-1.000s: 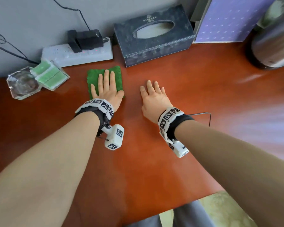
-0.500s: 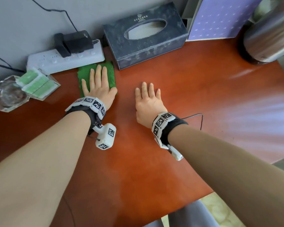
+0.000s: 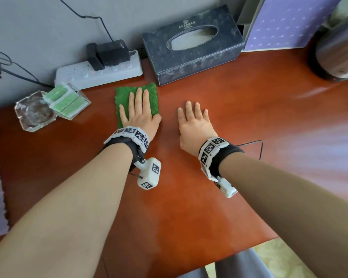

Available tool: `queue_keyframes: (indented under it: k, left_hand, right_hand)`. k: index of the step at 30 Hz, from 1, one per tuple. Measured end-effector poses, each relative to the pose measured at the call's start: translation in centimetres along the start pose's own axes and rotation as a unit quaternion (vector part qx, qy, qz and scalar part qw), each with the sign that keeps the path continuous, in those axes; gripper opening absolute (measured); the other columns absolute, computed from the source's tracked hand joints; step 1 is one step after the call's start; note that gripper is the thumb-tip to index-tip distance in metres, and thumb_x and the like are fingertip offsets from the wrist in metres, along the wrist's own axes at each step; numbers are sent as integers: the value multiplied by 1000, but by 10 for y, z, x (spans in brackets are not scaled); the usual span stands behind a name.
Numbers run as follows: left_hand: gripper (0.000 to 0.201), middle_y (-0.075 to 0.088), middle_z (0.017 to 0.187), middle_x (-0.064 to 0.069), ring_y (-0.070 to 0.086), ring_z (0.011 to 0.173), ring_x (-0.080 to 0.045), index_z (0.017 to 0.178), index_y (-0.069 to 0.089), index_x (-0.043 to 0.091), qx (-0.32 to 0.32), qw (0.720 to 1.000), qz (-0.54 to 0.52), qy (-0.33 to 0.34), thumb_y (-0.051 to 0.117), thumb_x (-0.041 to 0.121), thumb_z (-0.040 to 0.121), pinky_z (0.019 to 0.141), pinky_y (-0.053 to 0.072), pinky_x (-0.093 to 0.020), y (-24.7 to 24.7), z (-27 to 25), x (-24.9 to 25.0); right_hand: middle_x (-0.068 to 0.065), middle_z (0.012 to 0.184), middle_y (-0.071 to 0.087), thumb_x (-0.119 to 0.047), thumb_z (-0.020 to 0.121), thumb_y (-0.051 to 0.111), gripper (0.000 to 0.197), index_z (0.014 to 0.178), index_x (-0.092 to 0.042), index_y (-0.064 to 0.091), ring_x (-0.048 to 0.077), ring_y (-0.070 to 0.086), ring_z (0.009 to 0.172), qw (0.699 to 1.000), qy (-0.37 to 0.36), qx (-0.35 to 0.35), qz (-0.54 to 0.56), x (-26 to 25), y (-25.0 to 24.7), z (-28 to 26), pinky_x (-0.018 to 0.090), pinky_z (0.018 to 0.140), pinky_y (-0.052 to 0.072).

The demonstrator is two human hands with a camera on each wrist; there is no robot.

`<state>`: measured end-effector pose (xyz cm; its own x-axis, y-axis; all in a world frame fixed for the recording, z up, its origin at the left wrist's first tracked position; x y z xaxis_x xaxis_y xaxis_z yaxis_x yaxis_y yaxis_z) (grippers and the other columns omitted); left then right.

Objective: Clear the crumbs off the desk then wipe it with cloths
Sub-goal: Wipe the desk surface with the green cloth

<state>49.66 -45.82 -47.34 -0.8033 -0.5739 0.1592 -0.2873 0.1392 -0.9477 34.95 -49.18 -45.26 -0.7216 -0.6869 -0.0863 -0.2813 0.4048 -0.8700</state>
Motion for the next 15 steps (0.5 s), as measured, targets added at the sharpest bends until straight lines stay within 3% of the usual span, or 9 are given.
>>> queue_keyframes:
  k: [5,15]
  left_hand:
    - [78,-10,165,7,-9,152,-15,158,-4,24,30,997,-26,-67,34,36,92,121,-5,-52,-8,22,-1]
    - [77,-4,166,0,-6,152,-19,159,1,21,49,988,-69,-130,37,37,93,121,-3,-54,-11,34,-3]
  right_hand:
    - [27,160,-2,-29,92,52,85,155,-2,3,48,1,147,1000,5,-2,-2,0,1,0,61,117,13]
    - [25,161,-2,-30,90,53,86,156,-4,4,46,1,147,1000,14,-5,12,1,-1,-1,60,117,14]
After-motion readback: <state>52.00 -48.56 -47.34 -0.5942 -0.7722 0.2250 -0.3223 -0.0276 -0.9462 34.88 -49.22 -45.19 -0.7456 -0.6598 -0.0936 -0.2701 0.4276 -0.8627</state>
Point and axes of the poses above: each hand's wrist, its own z-axis towards the middle knuckle, its own y-axis out of the palm, x = y × z, the point moved 9 cm from there along z, towards the middle knuckle
